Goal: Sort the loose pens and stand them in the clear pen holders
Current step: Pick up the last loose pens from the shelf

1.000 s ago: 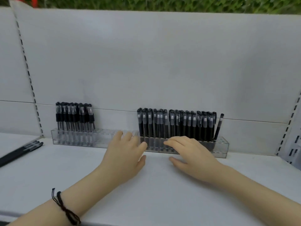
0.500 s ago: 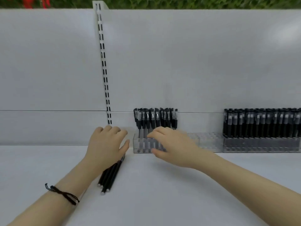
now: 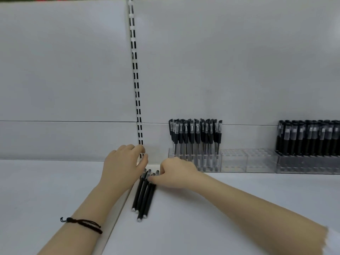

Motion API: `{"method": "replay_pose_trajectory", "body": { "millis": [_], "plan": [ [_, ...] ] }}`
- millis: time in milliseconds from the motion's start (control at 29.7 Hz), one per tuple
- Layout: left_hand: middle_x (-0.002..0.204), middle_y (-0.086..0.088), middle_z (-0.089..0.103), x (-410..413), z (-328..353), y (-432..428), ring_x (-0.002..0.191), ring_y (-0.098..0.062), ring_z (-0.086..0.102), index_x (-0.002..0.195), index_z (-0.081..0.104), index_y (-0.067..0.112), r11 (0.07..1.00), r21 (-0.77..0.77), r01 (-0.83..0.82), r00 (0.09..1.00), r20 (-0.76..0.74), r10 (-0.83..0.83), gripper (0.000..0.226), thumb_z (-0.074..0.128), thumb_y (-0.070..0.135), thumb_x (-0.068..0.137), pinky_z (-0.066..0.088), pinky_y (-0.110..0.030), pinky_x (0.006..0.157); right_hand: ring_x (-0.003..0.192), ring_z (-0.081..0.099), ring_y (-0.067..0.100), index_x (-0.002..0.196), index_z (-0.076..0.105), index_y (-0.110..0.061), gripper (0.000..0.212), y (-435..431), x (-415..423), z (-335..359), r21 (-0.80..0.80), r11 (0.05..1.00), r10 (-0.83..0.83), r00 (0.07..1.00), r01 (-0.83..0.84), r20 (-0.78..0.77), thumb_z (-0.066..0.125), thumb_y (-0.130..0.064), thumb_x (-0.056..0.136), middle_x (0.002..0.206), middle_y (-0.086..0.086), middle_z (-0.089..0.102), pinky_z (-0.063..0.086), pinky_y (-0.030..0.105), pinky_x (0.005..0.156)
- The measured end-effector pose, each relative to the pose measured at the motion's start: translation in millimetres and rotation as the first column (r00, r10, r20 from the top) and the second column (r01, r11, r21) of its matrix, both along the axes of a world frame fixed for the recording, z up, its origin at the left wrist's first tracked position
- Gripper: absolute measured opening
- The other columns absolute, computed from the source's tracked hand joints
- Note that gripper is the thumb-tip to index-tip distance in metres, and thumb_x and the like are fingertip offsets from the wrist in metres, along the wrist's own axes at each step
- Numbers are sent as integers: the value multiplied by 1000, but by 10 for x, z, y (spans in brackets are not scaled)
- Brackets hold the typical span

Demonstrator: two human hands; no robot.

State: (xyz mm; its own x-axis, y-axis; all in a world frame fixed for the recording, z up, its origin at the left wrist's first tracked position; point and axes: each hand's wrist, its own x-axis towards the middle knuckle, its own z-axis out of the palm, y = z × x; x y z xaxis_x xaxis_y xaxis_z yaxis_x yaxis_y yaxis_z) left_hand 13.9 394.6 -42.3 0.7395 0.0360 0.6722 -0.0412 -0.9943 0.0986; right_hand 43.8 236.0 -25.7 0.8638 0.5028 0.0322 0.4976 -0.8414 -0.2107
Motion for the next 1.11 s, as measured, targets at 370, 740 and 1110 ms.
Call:
{"method": "replay_pose_trajectory", "body": {
  "millis": [370, 740, 1110],
  "plan": [
    [93, 13, 61, 2, 6, -70, 92, -8, 53, 96, 59, 28, 995, -103, 19, 994, -109, -30, 21, 41, 39, 98, 44, -28, 68, 48, 48, 11, 93, 72, -1, 28, -201, 95, 169, 122, 993, 47, 942, -6, -332, 69, -23, 78, 63, -3, 63, 33, 13, 38],
    [80, -3, 71, 28, 66, -198, 75, -14, 64, 85, 67, 13, 388, -906, 171, 933, 22, -358, 17, 54, 17, 96, 52, -24, 60, 43, 40, 7, 84, 59, -7, 12, -274, 155, 296, 525, 832, 128, 858, 181, -497, 69, -12, 80, 57, -2, 61, 22, 19, 41],
    [55, -3, 45, -16, 97, -276, 44, -14, 37, 98, 56, 6, 15, -1000, -5, 737, -14, -675, 35, 39, 36, 102, 35, -22, 42, 42, 43, 4, 84, 65, -10, 8, -170, 127, 269, 812, 554, 202, 916, 185, -347, 72, -15, 84, 56, -1, 57, 27, 15, 35]
  ]
}}
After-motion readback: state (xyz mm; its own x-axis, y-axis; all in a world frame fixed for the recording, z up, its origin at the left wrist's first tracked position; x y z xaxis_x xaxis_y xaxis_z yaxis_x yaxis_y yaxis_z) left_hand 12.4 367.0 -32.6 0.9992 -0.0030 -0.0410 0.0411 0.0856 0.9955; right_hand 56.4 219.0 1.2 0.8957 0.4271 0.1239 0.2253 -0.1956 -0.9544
